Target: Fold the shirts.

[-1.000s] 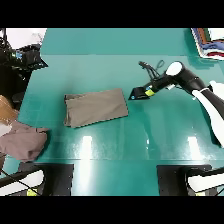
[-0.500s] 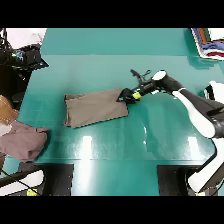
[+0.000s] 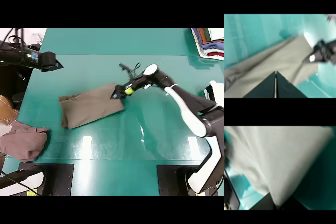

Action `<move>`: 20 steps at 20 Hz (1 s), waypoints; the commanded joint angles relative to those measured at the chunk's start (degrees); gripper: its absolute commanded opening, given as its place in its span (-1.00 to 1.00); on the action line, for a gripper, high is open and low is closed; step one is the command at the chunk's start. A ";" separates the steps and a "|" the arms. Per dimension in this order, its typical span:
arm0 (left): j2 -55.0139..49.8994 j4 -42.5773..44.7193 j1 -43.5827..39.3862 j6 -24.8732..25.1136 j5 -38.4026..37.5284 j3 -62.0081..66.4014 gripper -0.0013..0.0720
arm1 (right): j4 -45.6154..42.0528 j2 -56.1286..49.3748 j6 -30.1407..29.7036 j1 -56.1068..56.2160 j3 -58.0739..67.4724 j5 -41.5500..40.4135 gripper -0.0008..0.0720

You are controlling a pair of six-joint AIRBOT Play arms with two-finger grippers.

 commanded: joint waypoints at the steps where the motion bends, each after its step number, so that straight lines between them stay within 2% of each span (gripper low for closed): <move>1: -0.02 0.17 -5.55 -0.04 0.39 0.00 -0.91 | -0.02 6.69 -0.09 -8.63 -1.57 -2.21 -0.94; 5: -0.02 0.11 -9.94 -0.13 1.27 0.00 -0.90 | -0.57 17.44 -0.02 -25.44 -9.99 -3.02 -0.94; 7: -0.02 0.09 -11.69 -0.31 1.75 0.00 -0.90 | -4.50 22.23 -0.02 -34.97 -13.03 -3.10 -0.94; 9: -0.02 0.07 -13.38 -0.85 3.30 0.00 -0.90 | -7.63 25.62 -0.04 -44.37 -13.99 -2.84 -0.94; 11: -0.02 0.09 -14.95 -1.16 5.86 0.00 -0.90 | -7.10 27.67 -0.04 -53.29 -13.75 -3.23 -0.94; 15: -0.04 0.09 -17.35 -1.18 10.08 0.00 -0.90 | -7.06 27.23 -0.07 -65.40 -9.90 -4.09 -0.94; 20: -0.04 -0.42 -17.40 -1.16 10.40 0.00 -0.90 | -6.82 22.47 1.86 -69.33 0.37 -4.11 -0.94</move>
